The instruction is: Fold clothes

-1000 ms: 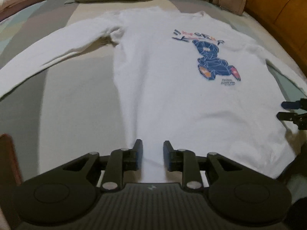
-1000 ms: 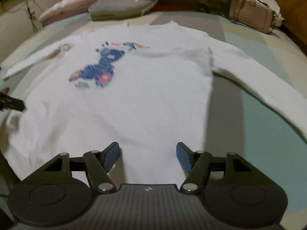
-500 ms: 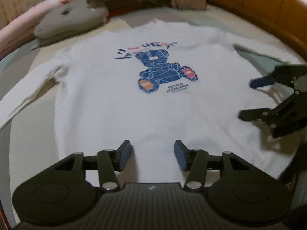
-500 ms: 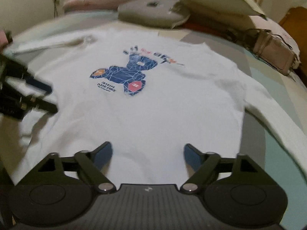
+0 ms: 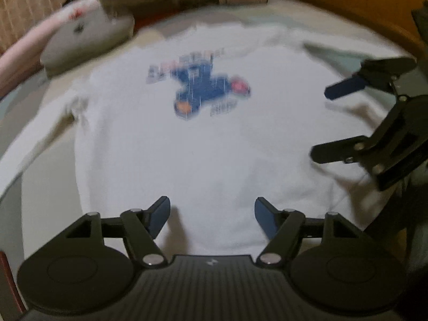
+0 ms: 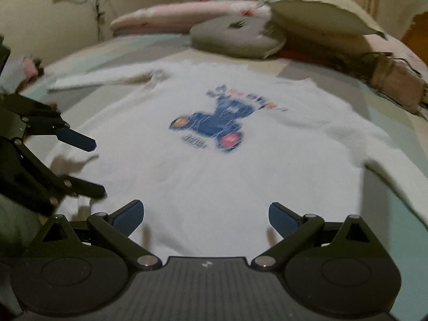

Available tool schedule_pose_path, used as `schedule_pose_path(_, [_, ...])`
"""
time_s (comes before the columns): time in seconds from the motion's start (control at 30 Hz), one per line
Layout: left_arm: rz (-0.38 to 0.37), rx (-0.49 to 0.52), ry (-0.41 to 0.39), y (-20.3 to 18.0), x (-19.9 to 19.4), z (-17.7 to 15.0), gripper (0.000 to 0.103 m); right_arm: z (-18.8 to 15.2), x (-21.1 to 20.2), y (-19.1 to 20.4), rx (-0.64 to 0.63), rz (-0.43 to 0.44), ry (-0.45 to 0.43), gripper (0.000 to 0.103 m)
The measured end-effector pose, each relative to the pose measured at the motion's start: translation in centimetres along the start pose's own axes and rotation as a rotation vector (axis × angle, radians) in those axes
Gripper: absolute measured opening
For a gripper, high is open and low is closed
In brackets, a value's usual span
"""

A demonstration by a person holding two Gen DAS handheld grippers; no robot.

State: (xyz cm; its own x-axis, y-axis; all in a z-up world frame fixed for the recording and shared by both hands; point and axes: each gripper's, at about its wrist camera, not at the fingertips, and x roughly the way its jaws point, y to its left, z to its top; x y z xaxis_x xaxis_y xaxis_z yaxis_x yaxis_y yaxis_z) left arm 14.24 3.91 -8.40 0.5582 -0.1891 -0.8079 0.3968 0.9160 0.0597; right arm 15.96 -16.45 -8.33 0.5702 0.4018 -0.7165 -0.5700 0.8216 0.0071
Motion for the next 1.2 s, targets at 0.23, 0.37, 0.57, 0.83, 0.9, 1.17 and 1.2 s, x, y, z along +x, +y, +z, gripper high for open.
schedule_pose_path(0.23, [-0.014,-0.091,0.09,2.2,-1.5,-1.7,0.075,-3.3,-1.8,-1.3,0.017,-0.017,0.033,0.103])
schedule_pose_path(0.37, [0.01,-0.088,0.027,4.4,-2.7,0.3,0.075,-3.1,-2.7,-1.9,0.072,-0.019,0.076,0.103])
schedule_pose_path(0.57, [0.04,-0.146,-0.112,9.7,0.7,7.7,0.075,-1.0,-2.9,-2.7,0.139,-0.038,0.008,0.103])
schedule_pose_path(0.83, [0.037,-0.277,-0.095,15.9,11.1,11.8,0.075,1.0,-1.5,-4.6,0.201,-0.065,-0.014,0.103])
schedule_pose_path(0.9, [0.086,-0.286,-0.122,17.5,11.4,11.4,0.072,0.9,-1.1,-5.5,0.216,-0.082,0.006,0.103])
schedule_pose_path(1.17, [0.038,-0.231,-0.122,14.5,9.6,12.5,0.078,4.3,1.2,-9.2,0.29,-0.084,-0.034,0.103])
schedule_pose_path(1.2, [0.006,-0.222,-0.127,13.6,9.3,12.6,0.079,4.8,1.9,-9.2,0.28,-0.084,-0.035,0.103])
